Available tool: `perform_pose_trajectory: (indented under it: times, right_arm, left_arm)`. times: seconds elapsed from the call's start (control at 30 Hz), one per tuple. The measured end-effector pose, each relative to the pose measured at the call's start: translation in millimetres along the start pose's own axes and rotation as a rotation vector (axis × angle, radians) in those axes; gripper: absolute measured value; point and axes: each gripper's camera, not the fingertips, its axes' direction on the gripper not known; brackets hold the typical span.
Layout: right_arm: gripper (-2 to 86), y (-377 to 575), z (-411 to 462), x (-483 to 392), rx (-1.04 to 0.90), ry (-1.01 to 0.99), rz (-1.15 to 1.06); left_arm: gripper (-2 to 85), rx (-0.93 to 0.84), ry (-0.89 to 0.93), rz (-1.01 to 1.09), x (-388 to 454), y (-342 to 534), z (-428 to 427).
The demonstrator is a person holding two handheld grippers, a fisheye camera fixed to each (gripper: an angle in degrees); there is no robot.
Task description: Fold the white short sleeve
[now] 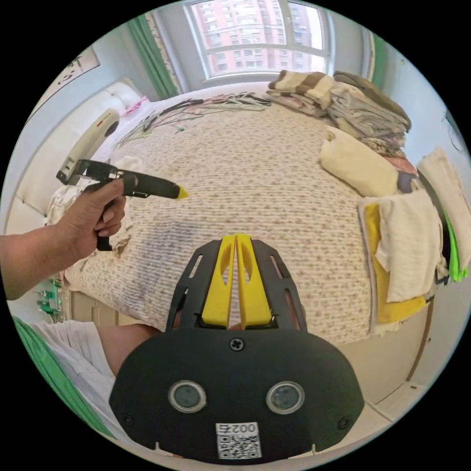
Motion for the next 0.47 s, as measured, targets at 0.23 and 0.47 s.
perform_pose_trajectory:
  times: [0.23,0.47]
  right_arm:
    - [-0.9,-33,39,-67,-0.005,-0.011,-0.169]
    - [-0.8,-46,118,-89,-0.087,0.070,-0.280]
  left_arm:
    - [-0.9,0.010,-0.228,-0.157,-82,65,-34]
    - [-0.9,-0.015,-0.266,-0.240,-120,122,-1]
